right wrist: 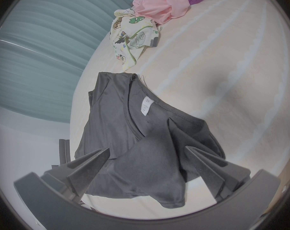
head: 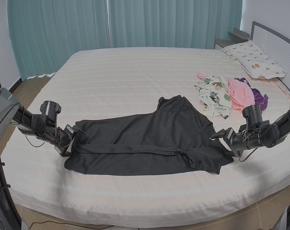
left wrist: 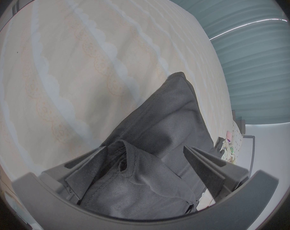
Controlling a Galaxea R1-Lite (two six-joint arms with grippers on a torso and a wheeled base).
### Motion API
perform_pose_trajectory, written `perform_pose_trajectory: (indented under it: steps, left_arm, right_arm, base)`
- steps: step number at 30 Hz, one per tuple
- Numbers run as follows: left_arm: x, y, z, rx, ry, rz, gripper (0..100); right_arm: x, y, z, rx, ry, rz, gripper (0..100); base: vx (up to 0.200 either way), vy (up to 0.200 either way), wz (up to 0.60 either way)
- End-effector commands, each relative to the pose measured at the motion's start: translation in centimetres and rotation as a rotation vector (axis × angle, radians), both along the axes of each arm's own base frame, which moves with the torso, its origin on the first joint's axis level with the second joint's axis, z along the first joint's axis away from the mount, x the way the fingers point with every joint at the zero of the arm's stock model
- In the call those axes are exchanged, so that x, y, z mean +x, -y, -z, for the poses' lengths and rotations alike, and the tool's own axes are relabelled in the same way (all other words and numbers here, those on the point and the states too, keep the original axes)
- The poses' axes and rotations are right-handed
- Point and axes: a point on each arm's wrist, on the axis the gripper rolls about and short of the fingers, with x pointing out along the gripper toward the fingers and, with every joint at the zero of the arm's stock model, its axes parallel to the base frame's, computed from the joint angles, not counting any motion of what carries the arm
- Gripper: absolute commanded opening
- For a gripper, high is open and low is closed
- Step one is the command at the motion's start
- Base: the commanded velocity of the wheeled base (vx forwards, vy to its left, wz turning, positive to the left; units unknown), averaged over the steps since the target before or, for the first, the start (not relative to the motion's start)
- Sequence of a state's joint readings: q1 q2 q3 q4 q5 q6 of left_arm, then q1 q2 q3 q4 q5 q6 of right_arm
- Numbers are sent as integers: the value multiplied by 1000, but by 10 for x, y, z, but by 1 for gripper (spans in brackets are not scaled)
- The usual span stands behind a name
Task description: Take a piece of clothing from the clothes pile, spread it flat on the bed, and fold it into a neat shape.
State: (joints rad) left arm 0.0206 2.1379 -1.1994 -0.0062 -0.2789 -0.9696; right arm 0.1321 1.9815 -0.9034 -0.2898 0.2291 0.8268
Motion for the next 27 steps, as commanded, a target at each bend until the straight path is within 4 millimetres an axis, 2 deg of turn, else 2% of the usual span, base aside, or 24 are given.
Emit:
perform_pose_trajectory:
  steps: [1, 19, 20, 21, 27]
  left_arm:
    - [2, 0, 4, 0, -10, -1, 100]
    - [-2, 0, 3, -8, -23, -13, 100]
    - [-2, 0, 3, -8, -23, -13, 0]
    - [-2, 0, 3, -8, -23, -13, 0]
    - [-3, -1, 4, -9, -26, -16, 0]
  right_arm:
    - [4, -1, 8, 5, -3, 0, 100]
    - [9, 0, 13, 12, 34, 5, 100]
    - [10, 0, 14, 11, 31, 5, 100]
    - [10, 0, 14, 11, 31, 5, 0]
    - [11, 0, 17, 9, 22, 6, 0]
  base:
    - [0, 0, 0]
    - [0, 0, 0]
    - [0, 0, 0]
    - [0, 0, 0]
    - [0, 0, 0]
